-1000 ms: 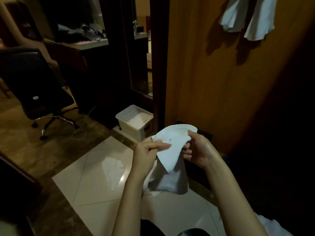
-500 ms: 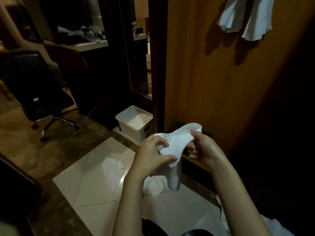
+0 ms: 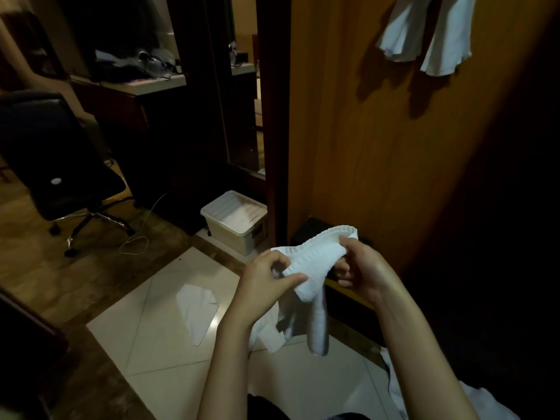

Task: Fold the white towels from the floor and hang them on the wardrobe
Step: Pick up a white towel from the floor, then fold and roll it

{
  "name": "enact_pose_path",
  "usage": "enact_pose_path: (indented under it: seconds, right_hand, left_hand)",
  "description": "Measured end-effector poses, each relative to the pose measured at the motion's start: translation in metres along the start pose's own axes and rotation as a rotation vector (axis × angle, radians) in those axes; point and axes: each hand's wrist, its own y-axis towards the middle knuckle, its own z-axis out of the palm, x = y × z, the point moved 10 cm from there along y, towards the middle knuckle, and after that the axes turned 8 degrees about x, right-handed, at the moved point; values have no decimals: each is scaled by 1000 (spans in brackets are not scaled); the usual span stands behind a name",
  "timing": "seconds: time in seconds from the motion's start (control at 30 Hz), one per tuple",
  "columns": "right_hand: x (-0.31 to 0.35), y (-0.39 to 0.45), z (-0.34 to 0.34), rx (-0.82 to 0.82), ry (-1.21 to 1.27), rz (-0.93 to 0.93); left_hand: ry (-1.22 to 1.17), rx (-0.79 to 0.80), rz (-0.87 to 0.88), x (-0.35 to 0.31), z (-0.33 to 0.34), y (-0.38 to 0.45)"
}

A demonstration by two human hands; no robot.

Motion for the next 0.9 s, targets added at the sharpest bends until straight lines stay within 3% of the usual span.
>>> enact_pose_path:
  seconds: [0.17,0.27,0.37,0.47,0.73,0.9]
  right_hand:
    - [2,-3,-23,-196,-503,72]
    - [5,-7,-36,-374,-868,128]
    - [7,-15,-49,-546,-1062,171]
    - [8,-15,-60,-599,-1094,136]
    - [20,-17,-66,-399,-843,34]
    - [29,-27,-64,-357,-873,8]
  left_hand:
    - [-111,-13,82,-9,-5,-3]
    - [-26,61,111,-13,3,-2]
    - [78,171,123,-18,19,-2]
    - [111,176,110,-17,21,-1]
    - [81,107,69,-3,11,1]
    - [3,50,32,4,7,-1]
